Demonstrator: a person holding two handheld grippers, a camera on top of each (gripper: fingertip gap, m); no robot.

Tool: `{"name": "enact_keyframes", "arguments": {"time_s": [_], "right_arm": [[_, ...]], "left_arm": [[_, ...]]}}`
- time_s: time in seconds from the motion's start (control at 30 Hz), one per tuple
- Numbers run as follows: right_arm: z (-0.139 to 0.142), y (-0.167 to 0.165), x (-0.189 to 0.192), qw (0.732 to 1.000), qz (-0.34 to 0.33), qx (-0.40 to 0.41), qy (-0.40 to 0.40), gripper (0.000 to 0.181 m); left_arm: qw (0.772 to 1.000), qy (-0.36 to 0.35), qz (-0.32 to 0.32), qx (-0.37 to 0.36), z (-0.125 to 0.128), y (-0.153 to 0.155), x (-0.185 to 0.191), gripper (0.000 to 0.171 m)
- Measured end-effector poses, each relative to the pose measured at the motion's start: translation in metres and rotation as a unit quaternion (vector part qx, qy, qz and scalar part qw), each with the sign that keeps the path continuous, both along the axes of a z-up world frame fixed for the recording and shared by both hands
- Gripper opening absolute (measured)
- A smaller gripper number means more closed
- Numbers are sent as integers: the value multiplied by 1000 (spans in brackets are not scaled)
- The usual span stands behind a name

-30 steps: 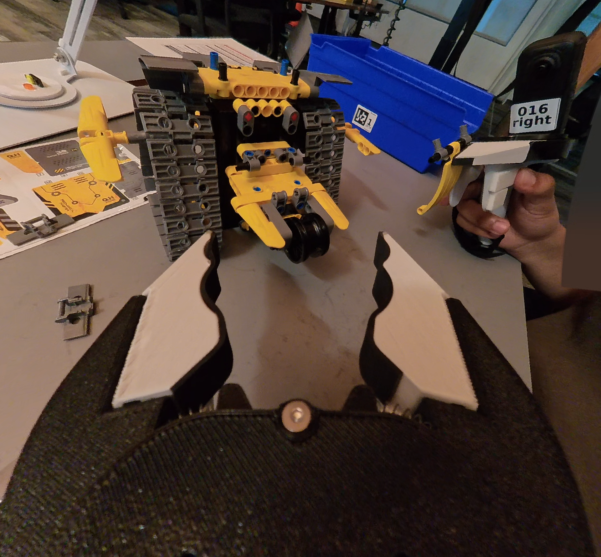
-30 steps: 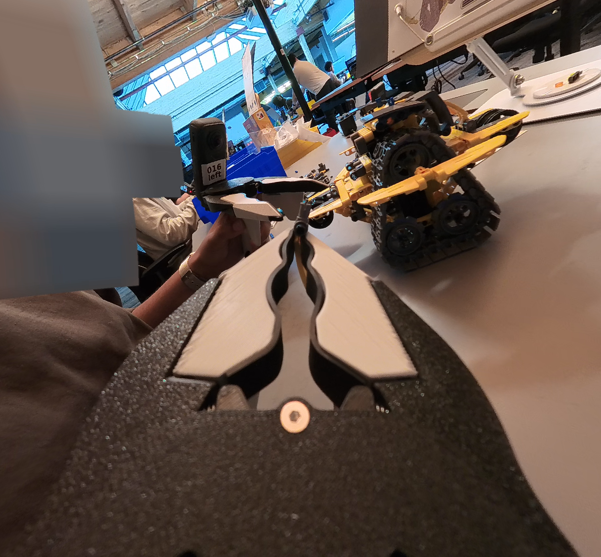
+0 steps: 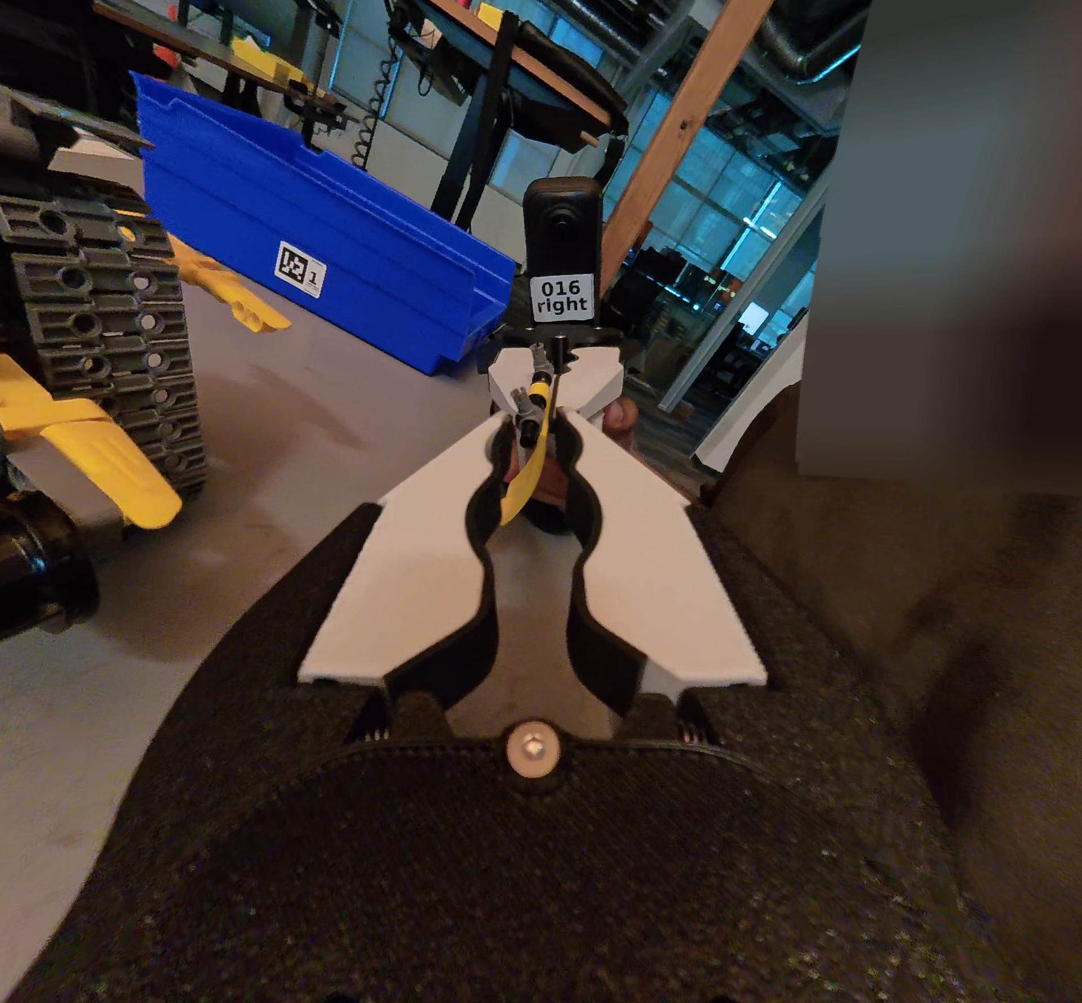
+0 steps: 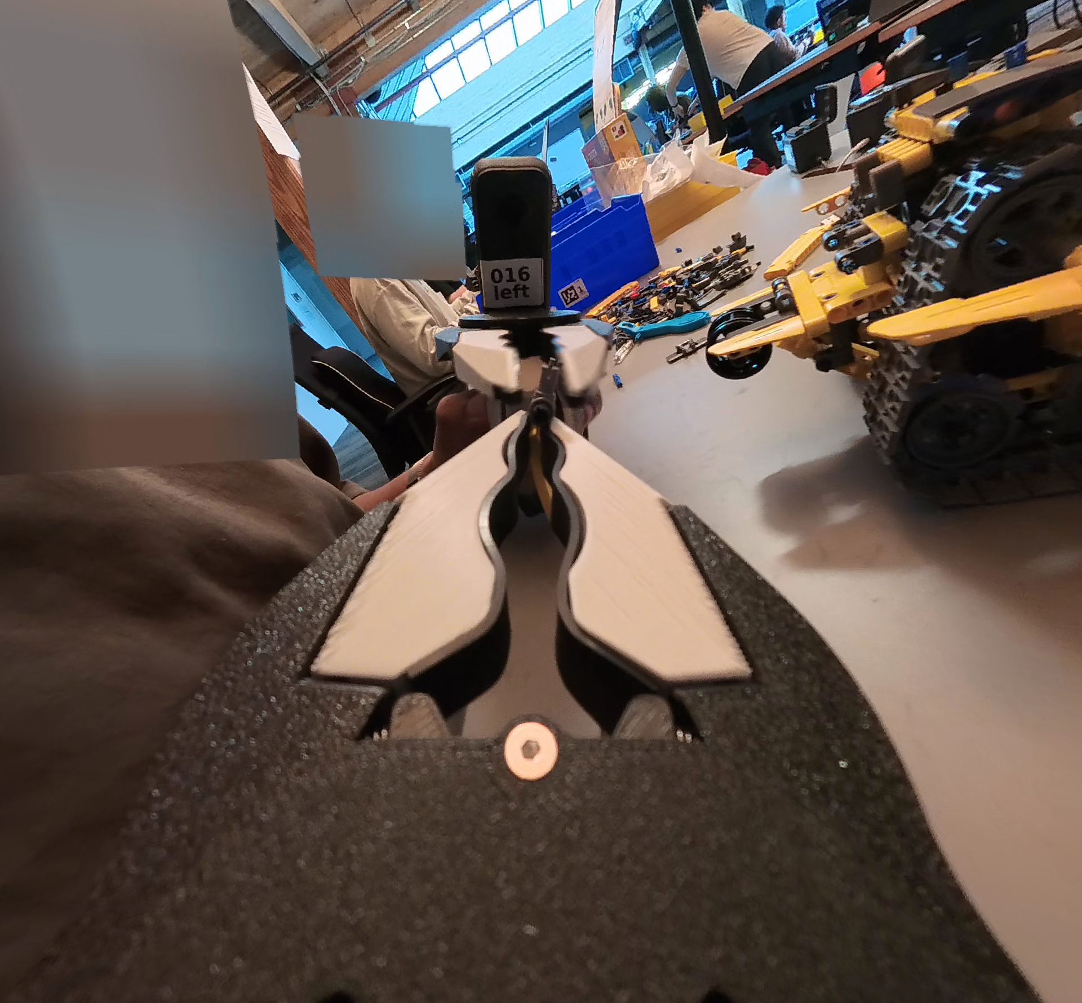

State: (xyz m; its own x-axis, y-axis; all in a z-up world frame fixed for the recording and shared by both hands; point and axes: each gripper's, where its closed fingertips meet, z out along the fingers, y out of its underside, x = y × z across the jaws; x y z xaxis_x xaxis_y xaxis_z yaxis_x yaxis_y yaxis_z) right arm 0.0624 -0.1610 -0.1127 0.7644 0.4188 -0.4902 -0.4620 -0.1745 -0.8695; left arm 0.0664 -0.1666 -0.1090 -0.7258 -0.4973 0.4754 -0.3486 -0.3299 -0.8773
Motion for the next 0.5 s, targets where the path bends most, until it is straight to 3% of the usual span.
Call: {"name": "enact_keyframes", "arguments": {"time_s": [0.17,0.3,0.5], "right_arm": [[1,3,-2,1000,2,3,0,2],[6,4,8,999,-25,21,5,24],[17,-3,31,996,-74,53,22,23]], "left_arm": [[1000,-2,-2,-3,1,1,-1,5],[1000,-1,0,-18,3,5,-1,5],[999,9,16,-38,3,15,2,5]]}}
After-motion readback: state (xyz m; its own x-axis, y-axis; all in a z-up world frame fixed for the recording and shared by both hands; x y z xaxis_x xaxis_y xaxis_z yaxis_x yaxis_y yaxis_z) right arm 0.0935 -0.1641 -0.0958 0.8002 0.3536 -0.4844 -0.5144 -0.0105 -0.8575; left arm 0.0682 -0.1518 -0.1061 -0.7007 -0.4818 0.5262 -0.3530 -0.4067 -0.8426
